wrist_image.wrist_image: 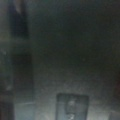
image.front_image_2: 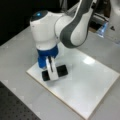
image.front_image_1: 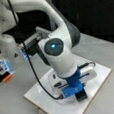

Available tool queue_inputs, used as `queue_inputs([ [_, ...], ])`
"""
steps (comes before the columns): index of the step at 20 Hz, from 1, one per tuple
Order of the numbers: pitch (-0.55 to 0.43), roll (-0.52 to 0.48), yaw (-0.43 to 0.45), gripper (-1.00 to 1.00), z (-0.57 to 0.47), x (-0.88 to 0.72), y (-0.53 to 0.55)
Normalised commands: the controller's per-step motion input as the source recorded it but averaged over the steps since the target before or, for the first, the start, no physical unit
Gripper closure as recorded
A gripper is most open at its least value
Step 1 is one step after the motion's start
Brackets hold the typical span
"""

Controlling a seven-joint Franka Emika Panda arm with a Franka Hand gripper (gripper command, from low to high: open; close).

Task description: Erasing curve lines

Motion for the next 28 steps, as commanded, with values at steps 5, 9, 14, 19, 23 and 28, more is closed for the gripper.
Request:
queue_inputs([
  [5, 0.202, -0.284, 0.326, 1.00, 0.13, 0.03, -0.14],
  [9, 0.128, -0.234, 0.454, 1.00, 0.09, -0.13, -0.32],
  [14, 0.069, -0.187, 0.494, 1.00, 0.12, -0.25, -0.49],
  [19, 0.022, -0.091, 0.390, 1.00, 0.00, -0.21, -0.46],
  [23, 0.006, -0.048, 0.322, 1.00, -0.09, -0.12, -0.36],
  [28, -0.017, -0.008, 0.269, 1.00, -0.12, -0.05, -0.31],
])
